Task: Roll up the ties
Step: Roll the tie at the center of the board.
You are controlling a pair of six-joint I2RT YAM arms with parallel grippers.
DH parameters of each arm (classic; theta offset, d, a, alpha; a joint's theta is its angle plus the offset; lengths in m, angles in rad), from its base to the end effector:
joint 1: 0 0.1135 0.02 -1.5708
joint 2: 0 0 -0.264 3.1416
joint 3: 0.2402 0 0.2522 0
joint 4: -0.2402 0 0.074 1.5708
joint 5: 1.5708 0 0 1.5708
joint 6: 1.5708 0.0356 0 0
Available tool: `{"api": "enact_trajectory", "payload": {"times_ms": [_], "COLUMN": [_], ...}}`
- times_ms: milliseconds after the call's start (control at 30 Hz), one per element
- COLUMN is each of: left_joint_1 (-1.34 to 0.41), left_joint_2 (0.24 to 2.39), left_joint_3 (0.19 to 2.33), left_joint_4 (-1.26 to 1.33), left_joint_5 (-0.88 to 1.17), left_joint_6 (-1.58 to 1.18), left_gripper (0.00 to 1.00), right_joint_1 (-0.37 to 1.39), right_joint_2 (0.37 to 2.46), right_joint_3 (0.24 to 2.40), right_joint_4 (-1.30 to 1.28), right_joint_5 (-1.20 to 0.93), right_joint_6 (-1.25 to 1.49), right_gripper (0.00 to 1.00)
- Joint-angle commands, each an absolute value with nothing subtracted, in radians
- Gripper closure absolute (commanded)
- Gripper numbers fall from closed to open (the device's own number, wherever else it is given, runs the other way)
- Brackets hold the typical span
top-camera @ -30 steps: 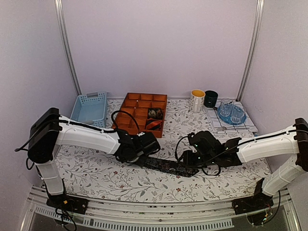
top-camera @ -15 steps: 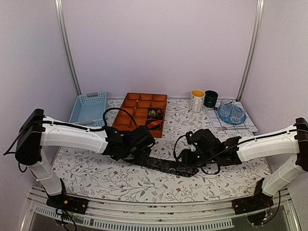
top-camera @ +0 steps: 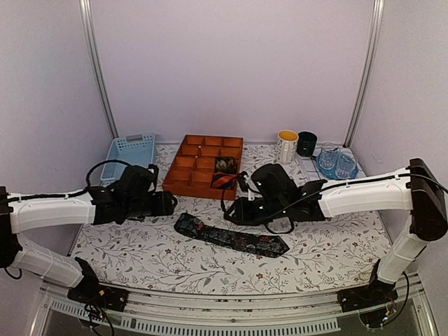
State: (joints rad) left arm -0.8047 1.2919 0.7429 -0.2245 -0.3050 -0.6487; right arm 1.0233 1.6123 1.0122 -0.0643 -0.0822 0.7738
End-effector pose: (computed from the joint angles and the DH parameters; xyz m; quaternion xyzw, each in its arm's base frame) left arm 0.1913 -0.1834 0.2152 0.0122 0.9127 -0.1503 0.3798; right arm 0.1814 0.3031 0.2209 -0.1296 0.8891 0.3653 0.2435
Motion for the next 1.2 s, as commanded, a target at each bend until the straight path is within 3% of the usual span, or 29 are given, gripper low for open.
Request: {"api": "enact_trajectory", "payload": {"times_ms": [0, 200, 467, 1167], "left_joint_1": [-0.608, -0.44, -0.389, -0.388], "left_joint_2": [1.19, 1.214, 1.304, 1.518], "left_joint_3": [0.585, 0.501, 0.428, 0.435], "left_joint_4": [0.018, 0.168, 0.298, 0.441], "left_joint_5": [-0.02, 0.182, 0.313, 0.492], "left_joint_6": [-0.727, -0.743, -0.756, -0.776], "left_gripper": [0.32, 0.32, 0.33, 0.36], "right_joint_1": [1.039, 1.048, 1.046, 1.027], "right_joint_2": [1.796, 2.017, 2.203, 2.245], "right_joint_3": [1.169, 1.393, 1.58, 1.483], "right_joint_4": [-0.015, -0.026, -0.092, -0.086], "right_joint_5": [-0.2, -0.29, -0.338, -0.319], "right_joint_6": [0.763, 0.775, 0.785, 0.808], "right_gripper": [0.73, 0.76, 0.79, 0.83]}}
